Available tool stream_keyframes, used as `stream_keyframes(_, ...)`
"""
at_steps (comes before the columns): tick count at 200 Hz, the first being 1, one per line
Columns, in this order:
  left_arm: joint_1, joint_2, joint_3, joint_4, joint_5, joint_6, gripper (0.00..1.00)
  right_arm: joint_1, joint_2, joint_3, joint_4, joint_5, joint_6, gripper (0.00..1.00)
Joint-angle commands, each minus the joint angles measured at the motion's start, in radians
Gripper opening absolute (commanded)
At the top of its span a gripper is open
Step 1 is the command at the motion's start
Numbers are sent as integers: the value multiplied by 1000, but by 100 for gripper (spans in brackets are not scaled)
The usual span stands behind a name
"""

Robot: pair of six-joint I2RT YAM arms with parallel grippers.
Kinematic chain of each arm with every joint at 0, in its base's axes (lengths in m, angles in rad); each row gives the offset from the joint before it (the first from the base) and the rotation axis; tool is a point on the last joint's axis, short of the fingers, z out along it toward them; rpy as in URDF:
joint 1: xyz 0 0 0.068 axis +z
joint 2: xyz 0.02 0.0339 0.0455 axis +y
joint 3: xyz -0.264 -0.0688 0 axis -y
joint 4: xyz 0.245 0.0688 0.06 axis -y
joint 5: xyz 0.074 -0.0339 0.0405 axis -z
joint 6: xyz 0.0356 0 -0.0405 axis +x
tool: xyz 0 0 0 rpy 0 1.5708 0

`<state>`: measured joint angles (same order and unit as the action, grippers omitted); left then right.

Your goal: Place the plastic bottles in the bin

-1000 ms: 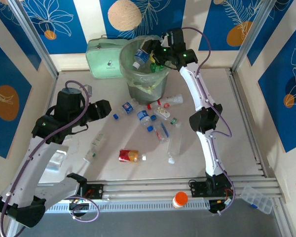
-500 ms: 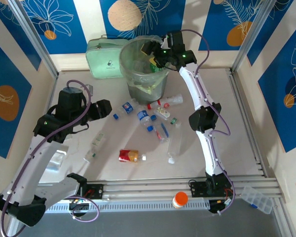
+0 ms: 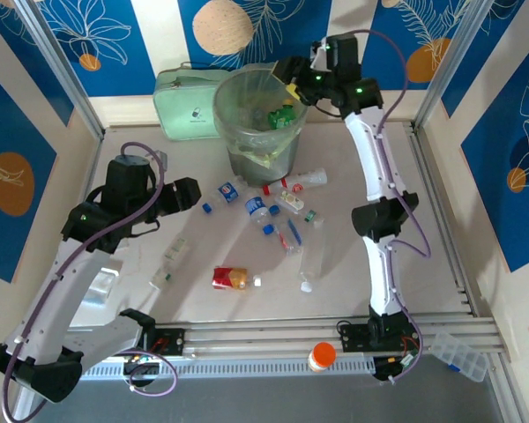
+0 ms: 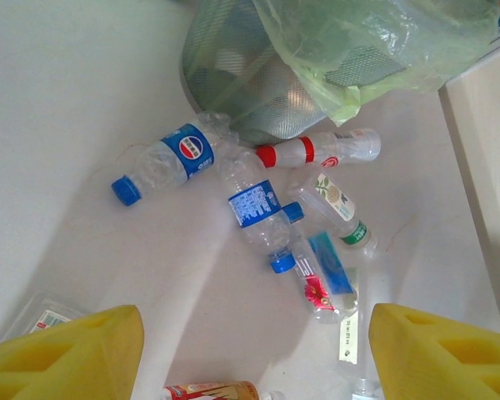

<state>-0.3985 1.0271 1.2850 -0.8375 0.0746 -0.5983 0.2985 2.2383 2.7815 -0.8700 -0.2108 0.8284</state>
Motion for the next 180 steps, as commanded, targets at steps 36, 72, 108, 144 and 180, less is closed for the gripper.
stream_keyframes(36, 9, 57, -63, -13, 18, -95, 72, 71, -486, -510, -77, 158, -119, 67)
stream_keyframes(72, 2, 125, -124, 83, 71, -165, 75, 95, -811, -953, -35, 175, -126, 68)
stream_keyframes(108, -34, 175, -209, 255, 101, -259, 79, 95, -1072, -1271, -84, 179, -117, 68)
stream_keyframes(144, -96, 237, -333, 495, 88, -386, 88, 106, -1243, -1474, -153, 150, -94, 68)
stream_keyframes(180, -156, 305, -441, 755, 40, -498, 90, 103, -1328, -1541, -198, 150, -80, 68)
